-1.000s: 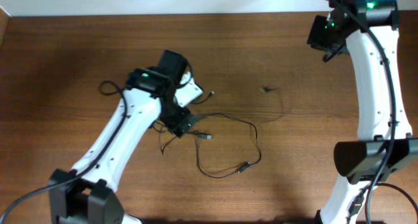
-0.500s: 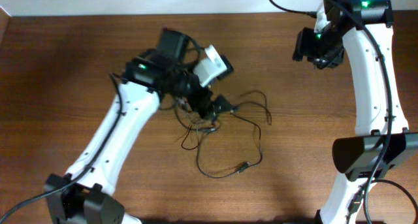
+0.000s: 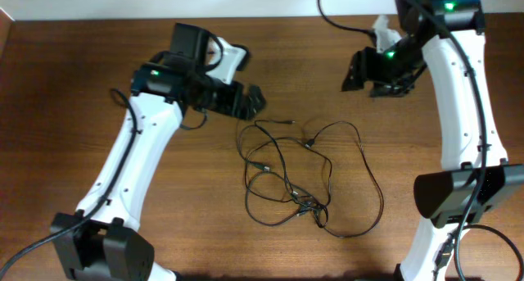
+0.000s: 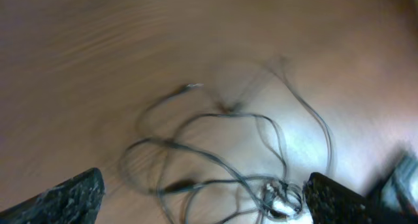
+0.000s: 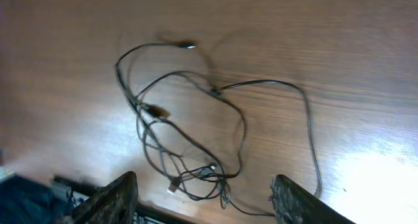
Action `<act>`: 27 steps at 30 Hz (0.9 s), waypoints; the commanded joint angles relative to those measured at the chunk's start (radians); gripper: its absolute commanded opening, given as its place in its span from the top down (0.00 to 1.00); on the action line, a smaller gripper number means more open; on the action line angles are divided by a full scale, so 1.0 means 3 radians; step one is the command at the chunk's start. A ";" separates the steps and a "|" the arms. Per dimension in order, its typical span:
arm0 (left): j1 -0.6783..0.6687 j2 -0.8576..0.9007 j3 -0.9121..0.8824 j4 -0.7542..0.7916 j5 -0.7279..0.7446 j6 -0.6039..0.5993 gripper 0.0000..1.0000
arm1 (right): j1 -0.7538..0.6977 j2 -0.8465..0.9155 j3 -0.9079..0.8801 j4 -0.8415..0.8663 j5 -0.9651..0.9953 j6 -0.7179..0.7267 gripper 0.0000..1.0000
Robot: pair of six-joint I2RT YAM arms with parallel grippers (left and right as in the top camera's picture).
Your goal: Untangle cables
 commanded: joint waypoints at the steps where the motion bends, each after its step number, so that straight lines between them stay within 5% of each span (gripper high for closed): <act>1: 0.0234 0.0020 0.0009 0.0017 -0.0537 -0.1144 0.01 | 0.0256 -0.0033 -0.0033 -0.0020 0.0052 -0.0099 0.30; 4: 0.0394 0.0020 0.0009 0.0015 -0.0542 -0.1188 0.01 | 0.0533 -0.0034 -0.0080 -0.0018 0.0170 -0.0098 0.25; 8: 0.0930 0.0020 0.0009 0.0020 -0.0736 -0.2028 0.01 | 0.0907 -0.0029 -0.0669 0.0483 0.0242 -0.0095 0.25; 17: 0.1268 0.0023 0.0008 -0.0048 -0.0437 -0.2052 0.01 | 0.1382 -0.0027 -0.1806 0.1788 0.0272 -0.0086 0.30; 21: 0.1268 0.0023 0.0008 -0.0097 -0.0439 -0.2052 0.01 | 0.1525 -0.0017 -0.2146 0.2148 0.0254 0.0024 0.54; 24: 0.1268 0.0024 -0.0009 -0.0172 -0.0505 -0.2051 0.01 | 0.1633 -0.0018 -0.2206 0.2234 0.0081 0.0116 0.91; 27: 0.1268 0.0024 -0.0014 -0.0248 -0.0537 -0.2051 0.01 | 0.1605 -0.0019 -0.2107 0.2263 -0.0289 0.0116 0.96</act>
